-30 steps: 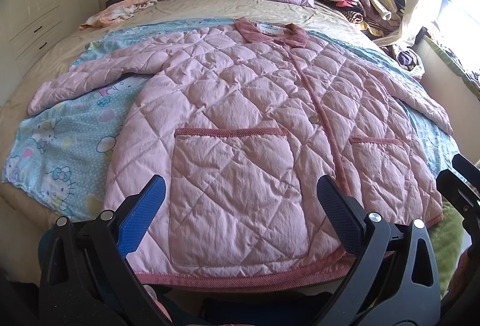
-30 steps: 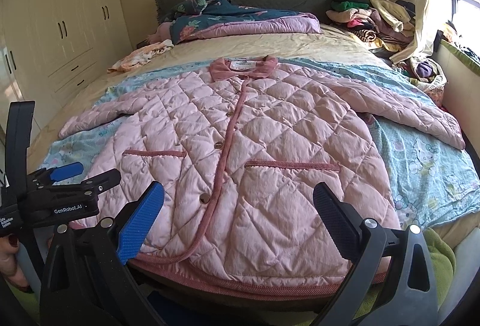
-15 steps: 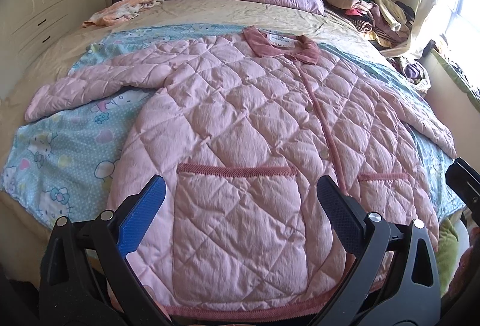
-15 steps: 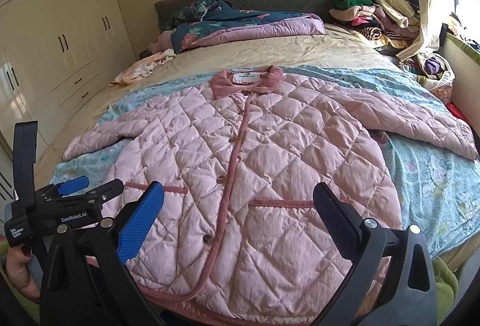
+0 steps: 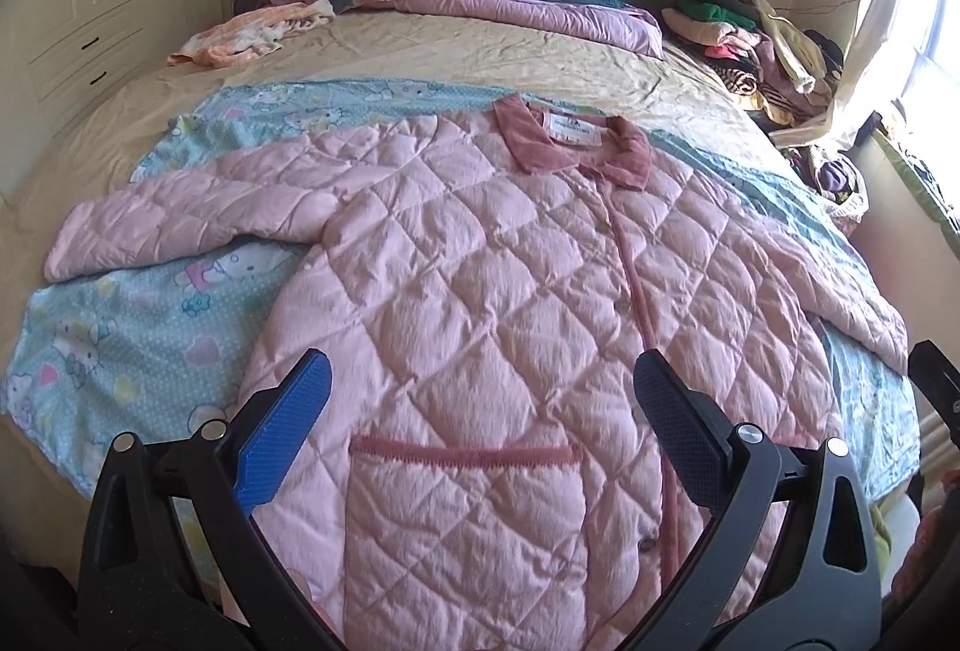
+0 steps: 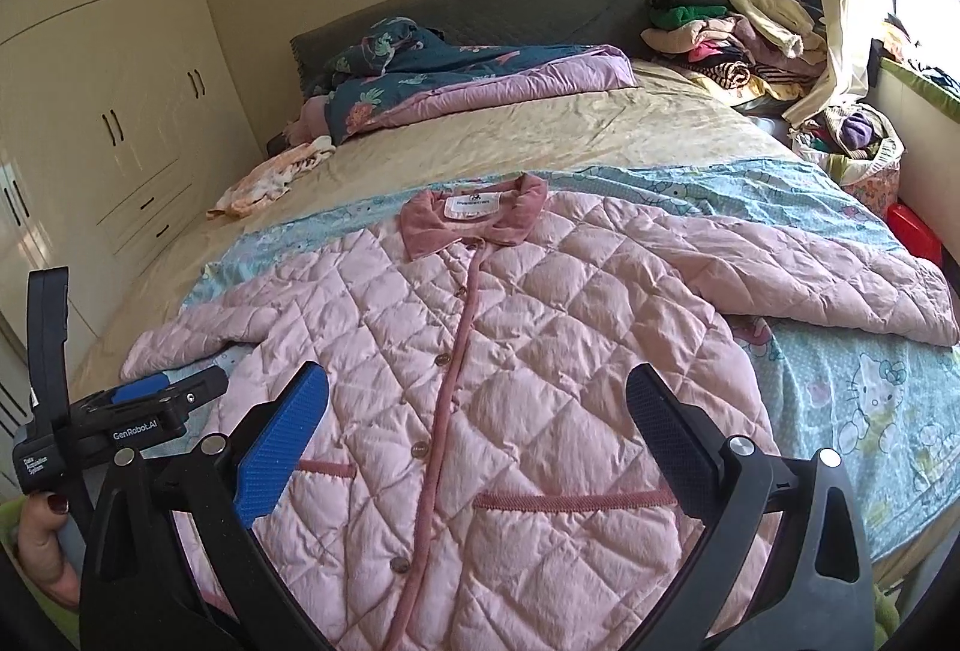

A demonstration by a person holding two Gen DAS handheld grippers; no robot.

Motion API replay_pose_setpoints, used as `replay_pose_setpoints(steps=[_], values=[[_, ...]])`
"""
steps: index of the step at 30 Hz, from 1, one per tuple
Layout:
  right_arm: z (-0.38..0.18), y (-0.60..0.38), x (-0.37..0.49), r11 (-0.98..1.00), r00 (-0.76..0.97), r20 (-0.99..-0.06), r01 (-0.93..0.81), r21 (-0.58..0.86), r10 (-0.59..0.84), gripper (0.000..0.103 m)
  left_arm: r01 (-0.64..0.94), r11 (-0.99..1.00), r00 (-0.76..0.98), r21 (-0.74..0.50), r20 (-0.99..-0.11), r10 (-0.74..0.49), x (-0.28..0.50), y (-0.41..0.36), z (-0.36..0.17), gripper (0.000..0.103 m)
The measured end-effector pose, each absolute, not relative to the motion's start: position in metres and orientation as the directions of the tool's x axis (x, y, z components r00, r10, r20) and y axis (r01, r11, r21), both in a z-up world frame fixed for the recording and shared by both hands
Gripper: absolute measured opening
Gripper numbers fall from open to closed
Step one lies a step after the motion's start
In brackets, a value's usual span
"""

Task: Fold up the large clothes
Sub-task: 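Move the right tool toward the jacket sleeve beside the right tool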

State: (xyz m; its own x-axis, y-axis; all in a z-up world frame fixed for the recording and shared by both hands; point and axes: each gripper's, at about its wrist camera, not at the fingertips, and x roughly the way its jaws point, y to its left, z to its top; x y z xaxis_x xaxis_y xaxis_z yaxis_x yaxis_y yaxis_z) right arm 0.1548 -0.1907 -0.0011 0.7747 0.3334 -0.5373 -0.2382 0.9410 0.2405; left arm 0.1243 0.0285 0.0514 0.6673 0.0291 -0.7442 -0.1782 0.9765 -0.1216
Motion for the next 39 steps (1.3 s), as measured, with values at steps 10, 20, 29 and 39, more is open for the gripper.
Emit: replay_pose_setpoints(steps=[10, 20, 29, 39], values=[[0.025, -0.207, 0.193, 0.935, 0.791, -0.511, -0.219, 0.278, 0.337, 0.099, -0.168, 0.980, 0.674, -0.104, -0.737, 0.038, 0.168, 0.016, 0.074, 0.095], [0.049, -0.230, 0.218, 0.935, 0.825, -0.468, -0.186, 0.302, 0.316, 0.099, -0.149, 0.983, 0.678, -0.105, -0.735, 0.024, 0.205, 0.001, 0.090, 0.095], [0.068, -0.255, 0.237, 0.938, 0.855, -0.437, -0.145, 0.316, 0.279, 0.099, -0.110, 0.989, 0.702, -0.094, -0.712, 0.011, 0.231, -0.019, 0.108, 0.095], [0.075, -0.298, 0.260, 0.930, 0.883, -0.416, -0.059, 0.362, 0.218, 0.099, -0.095, 0.989, 0.703, -0.111, -0.711, -0.012, 0.266, -0.035, 0.116, 0.095]])
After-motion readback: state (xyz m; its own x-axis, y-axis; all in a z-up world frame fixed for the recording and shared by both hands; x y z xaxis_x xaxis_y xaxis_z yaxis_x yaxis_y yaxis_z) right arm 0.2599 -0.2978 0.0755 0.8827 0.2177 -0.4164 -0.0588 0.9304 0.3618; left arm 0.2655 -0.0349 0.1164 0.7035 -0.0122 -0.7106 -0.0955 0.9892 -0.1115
